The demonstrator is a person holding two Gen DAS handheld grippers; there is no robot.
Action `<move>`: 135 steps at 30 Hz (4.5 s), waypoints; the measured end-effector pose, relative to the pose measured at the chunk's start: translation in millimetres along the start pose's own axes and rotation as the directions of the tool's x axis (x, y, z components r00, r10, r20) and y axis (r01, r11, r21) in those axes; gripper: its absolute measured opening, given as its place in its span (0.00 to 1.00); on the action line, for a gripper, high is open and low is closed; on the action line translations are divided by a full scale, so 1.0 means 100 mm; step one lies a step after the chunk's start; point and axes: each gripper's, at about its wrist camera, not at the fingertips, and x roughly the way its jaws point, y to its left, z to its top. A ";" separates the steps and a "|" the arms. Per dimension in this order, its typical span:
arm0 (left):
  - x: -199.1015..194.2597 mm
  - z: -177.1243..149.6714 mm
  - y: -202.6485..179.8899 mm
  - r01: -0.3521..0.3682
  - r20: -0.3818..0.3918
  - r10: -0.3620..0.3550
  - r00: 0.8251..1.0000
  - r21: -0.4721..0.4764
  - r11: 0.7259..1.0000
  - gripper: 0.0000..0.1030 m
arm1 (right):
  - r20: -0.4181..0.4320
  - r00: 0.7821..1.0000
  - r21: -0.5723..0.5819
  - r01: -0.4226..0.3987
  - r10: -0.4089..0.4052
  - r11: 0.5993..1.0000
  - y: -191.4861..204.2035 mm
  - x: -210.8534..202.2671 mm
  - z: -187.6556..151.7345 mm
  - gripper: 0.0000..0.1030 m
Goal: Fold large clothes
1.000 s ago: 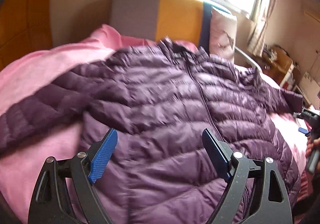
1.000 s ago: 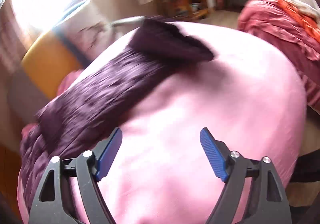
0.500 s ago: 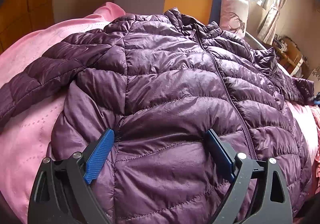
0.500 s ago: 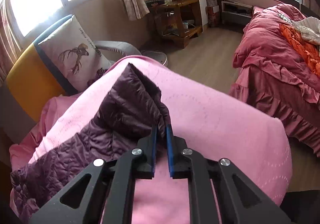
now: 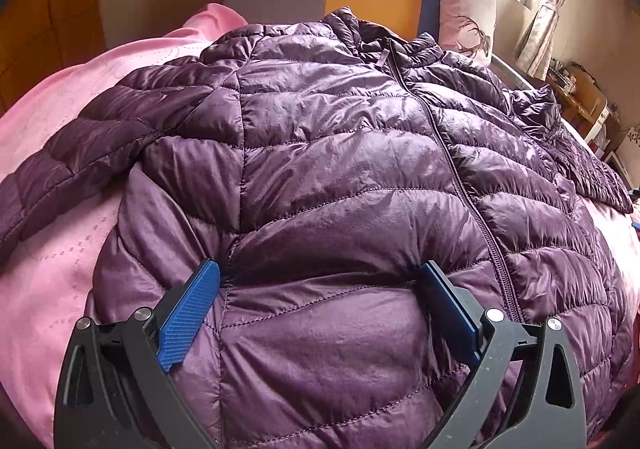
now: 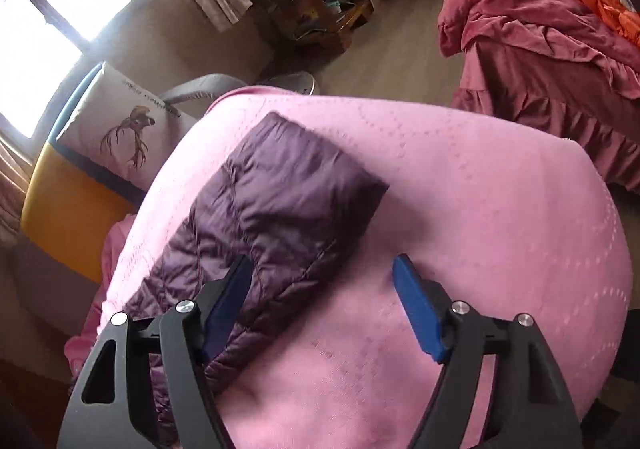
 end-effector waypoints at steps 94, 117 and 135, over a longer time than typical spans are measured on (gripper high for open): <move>-0.11 0.37 0.60 0.115 0.067 -0.102 0.993 -0.223 0.968 0.96 | -0.425 0.775 -0.640 -0.623 0.468 0.450 4.17 -1.23 -3.31 0.12; 0.55 1.23 0.23 0.149 -0.016 -0.153 0.988 -0.153 0.977 0.77 | -0.436 0.693 -0.034 -0.650 0.574 0.759 2.30 -0.34 -2.70 0.76; 0.27 1.09 0.98 0.067 0.043 -0.056 0.997 -0.317 0.946 0.06 | -0.315 0.604 0.306 -0.666 0.733 0.680 2.28 0.18 -2.33 0.72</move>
